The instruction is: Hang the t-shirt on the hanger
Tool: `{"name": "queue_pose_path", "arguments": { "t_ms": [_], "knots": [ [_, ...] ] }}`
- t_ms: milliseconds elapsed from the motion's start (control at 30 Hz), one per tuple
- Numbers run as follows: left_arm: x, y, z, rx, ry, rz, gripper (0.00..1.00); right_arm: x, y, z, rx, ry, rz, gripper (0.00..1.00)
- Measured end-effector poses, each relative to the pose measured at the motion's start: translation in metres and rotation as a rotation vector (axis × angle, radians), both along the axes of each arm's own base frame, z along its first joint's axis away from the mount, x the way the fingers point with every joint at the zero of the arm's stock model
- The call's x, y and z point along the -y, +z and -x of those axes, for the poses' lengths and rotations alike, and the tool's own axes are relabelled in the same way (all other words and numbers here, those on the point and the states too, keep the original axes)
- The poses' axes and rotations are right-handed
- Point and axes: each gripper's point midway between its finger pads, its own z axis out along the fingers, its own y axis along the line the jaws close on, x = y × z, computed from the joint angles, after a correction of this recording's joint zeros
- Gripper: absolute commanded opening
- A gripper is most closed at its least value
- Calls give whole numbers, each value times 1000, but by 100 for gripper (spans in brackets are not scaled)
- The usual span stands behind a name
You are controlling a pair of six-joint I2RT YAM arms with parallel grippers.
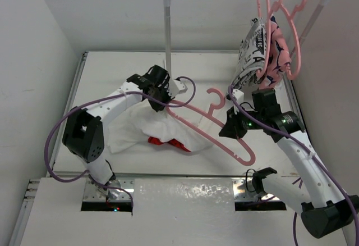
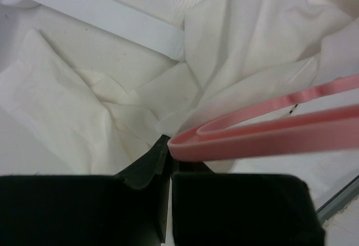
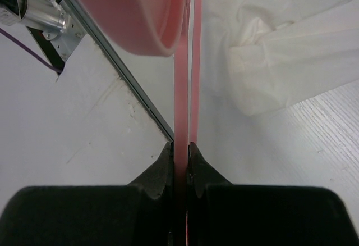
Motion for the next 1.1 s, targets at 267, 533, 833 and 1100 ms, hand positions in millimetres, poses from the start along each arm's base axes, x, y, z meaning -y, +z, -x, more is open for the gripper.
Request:
{"name": "queue_pose_path", "arguments": {
  "t_ms": [267,533,833,1100],
  "knots": [
    [1,14,5,23,-27,40,0,-11,-14,-1,-38,52,13,0],
    [2,19,0,43,-41,45,0,-11,-31,18,-79,90,31,0],
    [0,19,2,45,-76,29,0,-4,-27,24,-58,71,53,0],
    [-33,-1,76,-46,-293,-21,10,5,-28,31,-70,53,94,0]
  ]
}}
